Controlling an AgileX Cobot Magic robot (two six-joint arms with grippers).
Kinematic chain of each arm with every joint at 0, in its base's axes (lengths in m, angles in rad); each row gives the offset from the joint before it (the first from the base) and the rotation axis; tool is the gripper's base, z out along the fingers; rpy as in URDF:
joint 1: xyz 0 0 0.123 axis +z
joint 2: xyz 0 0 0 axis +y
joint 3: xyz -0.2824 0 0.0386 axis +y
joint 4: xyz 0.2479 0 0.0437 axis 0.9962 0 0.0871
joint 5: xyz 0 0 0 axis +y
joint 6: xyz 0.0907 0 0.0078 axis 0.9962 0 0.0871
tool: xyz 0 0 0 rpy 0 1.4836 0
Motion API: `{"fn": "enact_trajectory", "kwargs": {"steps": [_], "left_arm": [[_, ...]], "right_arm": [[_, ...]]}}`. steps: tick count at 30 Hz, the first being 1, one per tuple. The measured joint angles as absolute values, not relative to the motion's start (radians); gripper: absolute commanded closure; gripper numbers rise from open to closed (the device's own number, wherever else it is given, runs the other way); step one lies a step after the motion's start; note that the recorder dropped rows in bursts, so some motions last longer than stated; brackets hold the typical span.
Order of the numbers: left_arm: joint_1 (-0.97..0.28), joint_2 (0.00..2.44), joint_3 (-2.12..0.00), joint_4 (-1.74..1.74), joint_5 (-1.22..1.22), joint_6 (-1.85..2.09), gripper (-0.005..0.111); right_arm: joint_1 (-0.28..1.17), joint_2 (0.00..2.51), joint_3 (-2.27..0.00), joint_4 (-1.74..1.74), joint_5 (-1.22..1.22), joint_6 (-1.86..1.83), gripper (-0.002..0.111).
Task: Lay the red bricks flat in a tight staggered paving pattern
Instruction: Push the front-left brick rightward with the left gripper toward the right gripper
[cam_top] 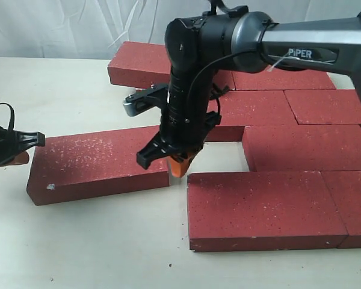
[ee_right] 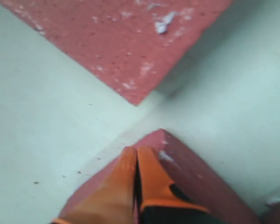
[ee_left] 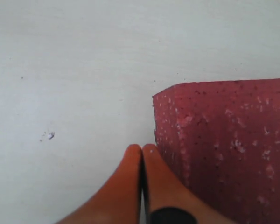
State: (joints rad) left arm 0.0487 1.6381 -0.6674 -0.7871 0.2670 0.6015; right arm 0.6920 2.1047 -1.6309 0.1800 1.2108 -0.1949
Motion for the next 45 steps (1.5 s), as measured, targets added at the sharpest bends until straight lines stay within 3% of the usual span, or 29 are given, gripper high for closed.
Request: {"fn": "enact_trajectory", "kwargs": {"steps": [5,15,45], "left_arm": [[0.049,1.636,-0.667,-0.777,0.258,0.603,0.107],[0.049,1.641,-0.667,-0.763,0.223,0.603,0.107],[0.049,1.738,-0.680,-1.052,0.306,0.817,0.107]], "right_arm": [[0.649,2.088,-1.631,0.038,1.118,-0.108,0.109],[0.631,2.167,-1.632,0.124,0.899,-0.079,0.109],[0.678,2.179,-1.632,0.128,1.061,-0.103,0.109]]}}
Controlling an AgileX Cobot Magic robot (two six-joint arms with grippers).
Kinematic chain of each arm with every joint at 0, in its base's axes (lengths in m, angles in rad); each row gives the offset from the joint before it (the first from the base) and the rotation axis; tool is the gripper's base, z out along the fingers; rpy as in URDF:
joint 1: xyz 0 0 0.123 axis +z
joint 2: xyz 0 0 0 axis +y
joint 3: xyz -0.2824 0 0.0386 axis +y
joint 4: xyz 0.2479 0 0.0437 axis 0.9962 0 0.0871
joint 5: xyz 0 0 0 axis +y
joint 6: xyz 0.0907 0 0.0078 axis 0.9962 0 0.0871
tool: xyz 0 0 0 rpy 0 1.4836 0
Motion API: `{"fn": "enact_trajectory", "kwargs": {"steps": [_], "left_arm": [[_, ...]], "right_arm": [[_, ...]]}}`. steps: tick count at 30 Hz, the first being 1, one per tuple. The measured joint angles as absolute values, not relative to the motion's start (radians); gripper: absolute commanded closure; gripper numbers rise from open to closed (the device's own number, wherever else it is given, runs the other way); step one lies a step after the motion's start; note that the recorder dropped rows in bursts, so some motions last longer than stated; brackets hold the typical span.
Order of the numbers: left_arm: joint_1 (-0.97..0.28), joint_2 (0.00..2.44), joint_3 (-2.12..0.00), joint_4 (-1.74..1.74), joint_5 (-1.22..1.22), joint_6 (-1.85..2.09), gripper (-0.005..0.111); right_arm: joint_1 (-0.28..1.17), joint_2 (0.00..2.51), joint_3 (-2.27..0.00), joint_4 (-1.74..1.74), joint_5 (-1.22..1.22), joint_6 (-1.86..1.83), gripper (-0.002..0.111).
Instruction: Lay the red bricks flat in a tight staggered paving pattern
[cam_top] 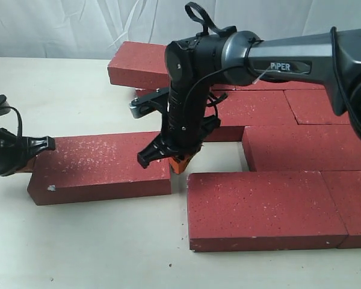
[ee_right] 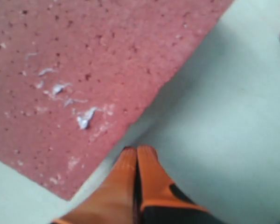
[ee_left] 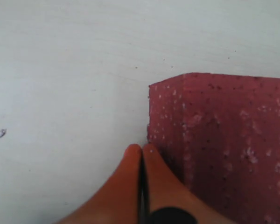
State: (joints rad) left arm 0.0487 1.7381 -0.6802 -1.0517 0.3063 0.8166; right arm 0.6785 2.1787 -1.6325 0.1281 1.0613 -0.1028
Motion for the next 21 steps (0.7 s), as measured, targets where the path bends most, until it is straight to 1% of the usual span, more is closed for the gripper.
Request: {"fn": "enact_trajectory", "kwargs": {"steps": [7,10,12,13,14,15,18,21], "left_arm": [[0.049,1.738,-0.680,-1.059,0.306,0.817,0.107],[0.049,1.738,-0.680,-1.059,0.304,0.819,0.107],[0.049,1.738,-0.680,-1.059,0.302,0.821,0.107],[0.049,1.738,-0.680,-1.061,0.302,0.823,0.107],[0.049,1.738,-0.680,-1.067,0.302,0.825,0.107],[0.049,1.738,-0.684,-1.071,0.304,0.834,0.107],[0.049,1.738,-0.686,-1.092,0.306,0.843,0.107],[0.049,1.738,-0.686,-1.128,0.308,0.853,0.107]], "right_arm": [[0.662,2.090,-1.632,0.033,1.142,-0.101,0.109],[0.627,2.027,-1.593,0.018,1.145,-0.101,0.109],[0.593,1.957,-1.523,0.013,1.103,-0.099,0.109],[0.558,1.872,-1.426,0.009,1.043,-0.099,0.109],[0.544,1.838,-1.382,0.009,1.017,-0.099,0.109],[0.510,1.758,-1.272,-0.007,0.959,-0.099,0.109],[0.448,1.610,-1.058,-0.065,0.882,-0.101,0.109],[0.434,1.511,-0.954,-0.067,0.846,-0.101,0.109]]}}
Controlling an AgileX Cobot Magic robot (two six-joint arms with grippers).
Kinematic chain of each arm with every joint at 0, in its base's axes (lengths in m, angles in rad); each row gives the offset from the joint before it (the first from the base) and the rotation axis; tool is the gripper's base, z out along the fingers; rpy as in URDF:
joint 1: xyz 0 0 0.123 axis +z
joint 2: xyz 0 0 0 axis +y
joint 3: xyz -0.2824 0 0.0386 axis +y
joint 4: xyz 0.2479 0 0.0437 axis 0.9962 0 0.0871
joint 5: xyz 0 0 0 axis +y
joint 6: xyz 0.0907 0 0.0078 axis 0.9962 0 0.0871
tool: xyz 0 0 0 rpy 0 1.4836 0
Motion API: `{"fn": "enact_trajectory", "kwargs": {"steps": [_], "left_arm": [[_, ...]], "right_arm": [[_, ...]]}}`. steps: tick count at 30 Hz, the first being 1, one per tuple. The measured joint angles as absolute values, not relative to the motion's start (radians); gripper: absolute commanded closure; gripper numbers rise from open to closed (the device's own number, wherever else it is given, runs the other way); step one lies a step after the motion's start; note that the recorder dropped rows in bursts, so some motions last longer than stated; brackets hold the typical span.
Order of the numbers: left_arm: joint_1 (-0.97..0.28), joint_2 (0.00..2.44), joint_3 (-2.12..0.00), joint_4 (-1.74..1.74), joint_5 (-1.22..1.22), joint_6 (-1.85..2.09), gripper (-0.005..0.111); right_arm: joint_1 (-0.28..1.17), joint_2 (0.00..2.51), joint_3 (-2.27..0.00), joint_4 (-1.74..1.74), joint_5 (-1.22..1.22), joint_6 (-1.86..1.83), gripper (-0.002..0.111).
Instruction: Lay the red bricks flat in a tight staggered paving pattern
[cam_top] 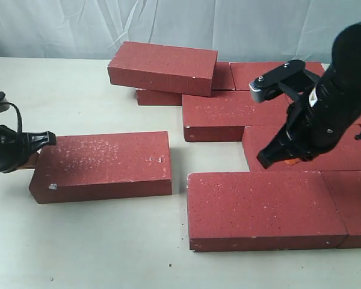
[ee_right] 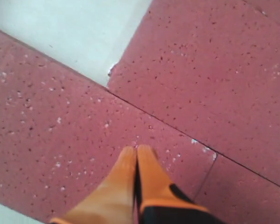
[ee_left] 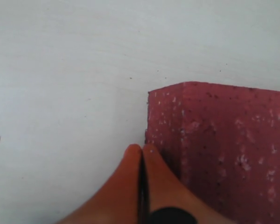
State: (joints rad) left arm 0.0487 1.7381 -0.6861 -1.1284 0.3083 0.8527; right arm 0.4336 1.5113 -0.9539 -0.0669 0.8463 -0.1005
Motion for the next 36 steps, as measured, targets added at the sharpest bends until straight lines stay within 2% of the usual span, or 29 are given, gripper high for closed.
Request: {"fn": "enact_trajectory", "kwargs": {"steps": [7,19,36], "left_arm": [[0.049,1.738,-0.686,-1.180,0.317,0.872,0.107],[-0.047,1.738,-0.686,-1.256,0.268,0.874,0.107],[-0.061,1.738,-0.686,-1.284,0.228,0.876,0.107]], "right_arm": [[0.440,1.357,-0.894,0.024,0.706,-0.130,0.109],[0.440,1.354,-0.894,0.097,0.703,-0.142,0.109],[0.442,1.350,-0.894,0.243,0.724,-0.265,0.109]]}}
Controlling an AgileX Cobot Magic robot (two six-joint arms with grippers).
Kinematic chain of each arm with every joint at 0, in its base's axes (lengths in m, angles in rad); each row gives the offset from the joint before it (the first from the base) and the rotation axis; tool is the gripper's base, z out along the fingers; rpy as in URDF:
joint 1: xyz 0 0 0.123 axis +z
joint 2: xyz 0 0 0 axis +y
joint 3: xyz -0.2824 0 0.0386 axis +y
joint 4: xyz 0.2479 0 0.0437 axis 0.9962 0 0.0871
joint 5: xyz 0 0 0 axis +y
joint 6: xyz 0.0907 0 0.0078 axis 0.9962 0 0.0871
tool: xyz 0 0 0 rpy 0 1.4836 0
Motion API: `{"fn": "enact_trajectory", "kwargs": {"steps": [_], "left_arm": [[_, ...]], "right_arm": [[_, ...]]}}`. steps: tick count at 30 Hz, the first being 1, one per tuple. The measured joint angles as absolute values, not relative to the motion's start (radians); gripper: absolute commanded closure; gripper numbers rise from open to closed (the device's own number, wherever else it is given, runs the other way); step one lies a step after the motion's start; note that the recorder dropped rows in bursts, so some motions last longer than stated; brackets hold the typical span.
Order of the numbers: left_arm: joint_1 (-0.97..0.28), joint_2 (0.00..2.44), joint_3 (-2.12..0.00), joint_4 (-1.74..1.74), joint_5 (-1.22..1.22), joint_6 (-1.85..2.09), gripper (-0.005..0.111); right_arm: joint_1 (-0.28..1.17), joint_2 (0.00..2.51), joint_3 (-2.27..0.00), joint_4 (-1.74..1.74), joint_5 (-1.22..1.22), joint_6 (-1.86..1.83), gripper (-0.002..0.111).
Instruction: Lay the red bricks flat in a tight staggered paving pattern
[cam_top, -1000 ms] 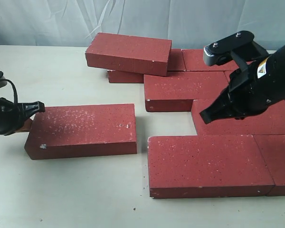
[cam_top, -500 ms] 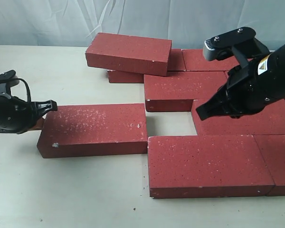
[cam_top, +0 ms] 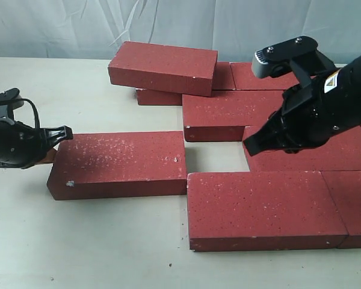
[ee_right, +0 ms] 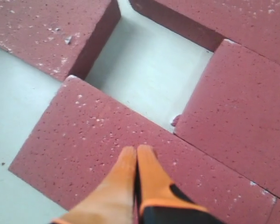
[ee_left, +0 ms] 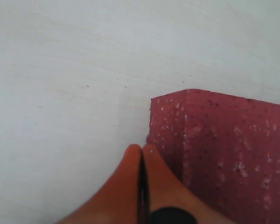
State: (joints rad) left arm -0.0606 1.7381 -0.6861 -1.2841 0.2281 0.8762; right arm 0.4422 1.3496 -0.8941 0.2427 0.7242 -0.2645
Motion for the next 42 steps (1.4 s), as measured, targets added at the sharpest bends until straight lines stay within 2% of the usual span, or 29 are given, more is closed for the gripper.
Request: {"fn": "enact_trajectory", "kwargs": {"steps": [3,7,10,14,25,42], "left_arm": [[-0.061,1.738,-0.686,-1.284,0.214,0.878,0.107],[-0.061,1.738,-0.686,-1.258,0.213,0.880,0.107],[-0.061,1.738,-0.686,-1.233,0.213,0.880,0.107],[-0.061,1.738,-0.686,-1.221,0.213,0.880,0.107],[-0.061,1.738,-0.686,-1.217,0.213,0.880,0.107],[-0.061,1.738,-0.686,-1.217,0.209,0.880,0.107]], "right_arm": [[0.464,1.361,-0.894,0.393,0.757,-0.451,0.109],[0.576,1.450,-0.896,0.604,0.802,-0.720,0.109],[0.670,1.543,-0.938,0.606,0.808,-0.779,0.109],[0.727,1.664,-1.031,0.548,0.819,-0.772,0.109],[0.737,1.868,-1.154,0.494,0.757,-0.765,0.109],[0.737,1.928,-1.188,0.425,0.635,-0.763,0.109]]}}
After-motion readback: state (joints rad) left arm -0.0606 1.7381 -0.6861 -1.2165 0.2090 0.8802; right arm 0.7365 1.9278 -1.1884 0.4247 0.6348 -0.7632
